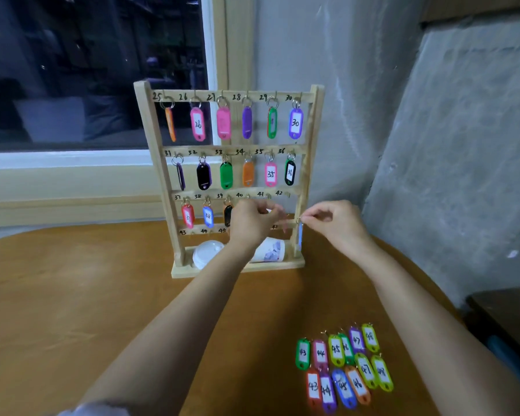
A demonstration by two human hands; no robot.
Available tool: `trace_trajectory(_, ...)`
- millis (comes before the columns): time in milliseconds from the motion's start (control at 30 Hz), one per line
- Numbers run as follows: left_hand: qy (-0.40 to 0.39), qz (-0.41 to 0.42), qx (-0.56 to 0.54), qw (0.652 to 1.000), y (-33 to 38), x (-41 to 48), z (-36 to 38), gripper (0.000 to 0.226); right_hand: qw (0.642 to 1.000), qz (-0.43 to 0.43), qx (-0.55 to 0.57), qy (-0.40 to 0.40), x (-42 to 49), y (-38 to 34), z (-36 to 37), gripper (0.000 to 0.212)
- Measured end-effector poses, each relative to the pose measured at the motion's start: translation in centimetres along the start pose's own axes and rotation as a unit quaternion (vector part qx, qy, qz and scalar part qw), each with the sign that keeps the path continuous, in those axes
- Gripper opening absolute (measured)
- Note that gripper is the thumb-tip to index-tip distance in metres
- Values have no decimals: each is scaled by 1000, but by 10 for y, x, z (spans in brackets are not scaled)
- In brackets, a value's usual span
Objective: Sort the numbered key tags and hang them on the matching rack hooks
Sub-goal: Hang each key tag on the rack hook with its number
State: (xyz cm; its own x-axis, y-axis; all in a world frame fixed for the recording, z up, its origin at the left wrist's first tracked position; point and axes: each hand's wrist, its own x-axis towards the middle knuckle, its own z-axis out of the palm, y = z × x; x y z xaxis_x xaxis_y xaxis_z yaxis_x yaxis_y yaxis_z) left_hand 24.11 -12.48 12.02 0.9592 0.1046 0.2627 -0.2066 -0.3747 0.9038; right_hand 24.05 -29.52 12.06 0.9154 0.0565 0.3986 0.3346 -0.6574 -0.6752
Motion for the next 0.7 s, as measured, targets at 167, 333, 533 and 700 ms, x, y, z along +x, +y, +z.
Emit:
trace_trajectory(167, 43, -11, -10, 999, 12, 22, 16, 28, 1000, -17, -19, 4, 15, 0, 2, 13)
trace_trajectory(333, 66, -15, 25, 997, 9, 31, 22, 19, 1000, -18, -24, 3, 24, 2, 2, 9)
trace_trajectory(533, 92, -13, 109, 990, 8, 32, 24, 12, 999, -9, -40, 4, 38, -2, 8, 8)
trace_trajectory(700, 87, 11, 159, 983, 6, 27, 21, 13, 999, 23, 0, 44, 47, -10, 16, 9)
